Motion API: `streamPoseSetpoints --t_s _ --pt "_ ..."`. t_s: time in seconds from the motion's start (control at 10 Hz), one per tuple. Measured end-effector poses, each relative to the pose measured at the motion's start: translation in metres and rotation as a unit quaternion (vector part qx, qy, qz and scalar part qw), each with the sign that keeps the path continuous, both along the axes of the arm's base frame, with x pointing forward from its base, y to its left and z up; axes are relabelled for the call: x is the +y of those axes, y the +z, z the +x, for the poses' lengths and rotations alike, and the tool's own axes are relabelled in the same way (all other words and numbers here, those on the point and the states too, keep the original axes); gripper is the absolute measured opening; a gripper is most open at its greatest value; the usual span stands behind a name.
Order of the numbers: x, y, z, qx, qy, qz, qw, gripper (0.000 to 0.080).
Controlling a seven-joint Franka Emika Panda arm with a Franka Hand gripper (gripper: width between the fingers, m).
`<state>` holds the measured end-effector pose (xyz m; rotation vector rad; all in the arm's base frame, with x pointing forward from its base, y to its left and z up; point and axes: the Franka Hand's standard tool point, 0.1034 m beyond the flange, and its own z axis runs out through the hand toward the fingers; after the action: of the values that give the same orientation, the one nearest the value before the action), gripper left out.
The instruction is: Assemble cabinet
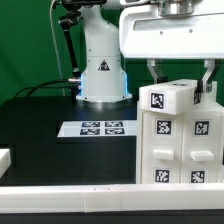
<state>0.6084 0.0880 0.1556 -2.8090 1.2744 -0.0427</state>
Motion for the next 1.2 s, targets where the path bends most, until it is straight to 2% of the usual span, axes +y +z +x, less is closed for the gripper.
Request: streamPoseSetpoints --t_s 0.5,0.8,1.1,1.2 --pt "0.0020 -0.0005 0.0003 0.007 -0.190 0.019 0.982 0.0557" --pt "0.0020 -0.0008 0.0005 0.016 -0.305 0.035 0.952 0.0557" --pt "0.0023 -0.0003 0.0009 0.030 -0.443 0.053 0.894 0.0557" --pt "0.0017 0.0001 0.0012 0.032 -0.467 0.056 0.882 0.0557"
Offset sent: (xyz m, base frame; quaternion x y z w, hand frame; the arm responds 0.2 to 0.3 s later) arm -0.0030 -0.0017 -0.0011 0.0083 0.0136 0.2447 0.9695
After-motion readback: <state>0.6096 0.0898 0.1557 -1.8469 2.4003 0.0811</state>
